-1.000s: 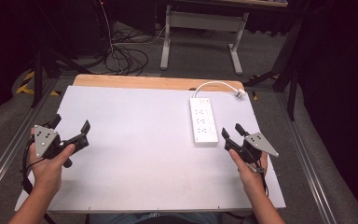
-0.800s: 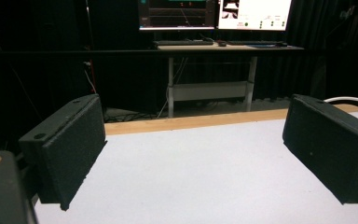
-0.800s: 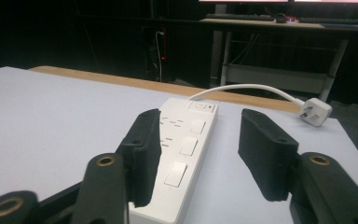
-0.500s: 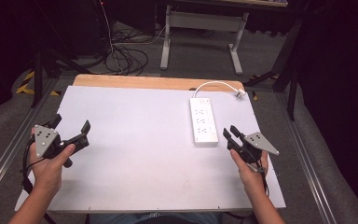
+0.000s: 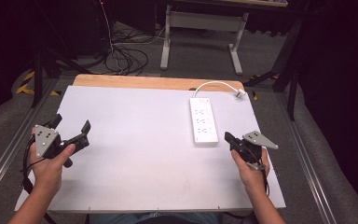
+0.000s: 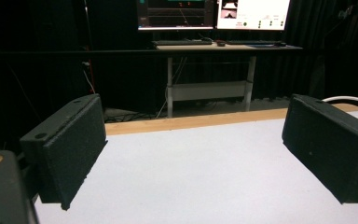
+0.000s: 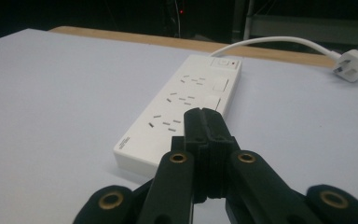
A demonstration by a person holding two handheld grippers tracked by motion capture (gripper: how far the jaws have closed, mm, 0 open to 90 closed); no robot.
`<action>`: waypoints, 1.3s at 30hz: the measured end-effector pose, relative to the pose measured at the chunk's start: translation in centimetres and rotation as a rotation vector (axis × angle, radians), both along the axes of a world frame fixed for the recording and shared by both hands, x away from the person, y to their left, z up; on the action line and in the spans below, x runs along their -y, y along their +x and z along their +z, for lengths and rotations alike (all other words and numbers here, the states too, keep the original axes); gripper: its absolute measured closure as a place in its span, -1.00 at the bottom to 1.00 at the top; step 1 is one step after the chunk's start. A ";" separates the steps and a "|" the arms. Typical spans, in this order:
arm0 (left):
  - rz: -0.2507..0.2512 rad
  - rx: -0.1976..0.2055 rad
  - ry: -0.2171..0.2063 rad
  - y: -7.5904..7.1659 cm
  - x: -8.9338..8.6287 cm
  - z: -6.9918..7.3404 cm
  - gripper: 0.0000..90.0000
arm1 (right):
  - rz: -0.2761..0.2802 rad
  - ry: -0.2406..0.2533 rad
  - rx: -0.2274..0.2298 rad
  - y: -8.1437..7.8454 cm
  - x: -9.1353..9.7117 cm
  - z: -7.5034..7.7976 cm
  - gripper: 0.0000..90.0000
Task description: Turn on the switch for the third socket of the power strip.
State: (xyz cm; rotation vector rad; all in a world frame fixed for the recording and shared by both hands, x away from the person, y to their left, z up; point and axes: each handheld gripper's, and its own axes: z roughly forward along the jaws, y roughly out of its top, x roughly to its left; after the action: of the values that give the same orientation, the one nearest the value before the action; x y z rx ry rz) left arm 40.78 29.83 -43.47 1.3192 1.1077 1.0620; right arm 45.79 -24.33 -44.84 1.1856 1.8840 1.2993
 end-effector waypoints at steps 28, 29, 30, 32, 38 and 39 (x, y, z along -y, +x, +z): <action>0.001 -0.009 0.010 0.1 0.1 -0.2 -0.85 | 0.032 -0.044 -0.109 1.9 -1.5 2.2 1.00; 0.001 -0.009 0.010 0.1 0.1 -0.2 -0.85 | 0.031 -0.047 -0.114 2.0 -1.6 2.2 1.00; 0.001 -0.011 0.010 0.1 0.1 -0.3 -0.84 | 0.032 -0.049 -0.119 2.2 -1.7 2.2 1.00; 0.000 -0.011 0.011 0.2 0.1 -0.3 -0.84 | 0.029 -0.051 -0.124 2.4 -1.8 2.2 1.00; -0.001 -0.009 0.008 0.2 0.0 -0.2 -0.84 | 0.019 -0.055 -0.140 3.2 -2.3 2.3 1.00; -0.002 -0.008 0.008 0.2 0.0 -0.2 -0.84 | 0.020 -0.059 -0.142 3.4 -2.4 2.3 1.00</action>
State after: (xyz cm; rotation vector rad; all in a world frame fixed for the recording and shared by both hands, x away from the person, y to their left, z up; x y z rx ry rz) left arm 40.94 29.80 -43.70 1.3315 1.1097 1.0614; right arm 49.17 -21.95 -42.53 1.2607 2.0247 1.1891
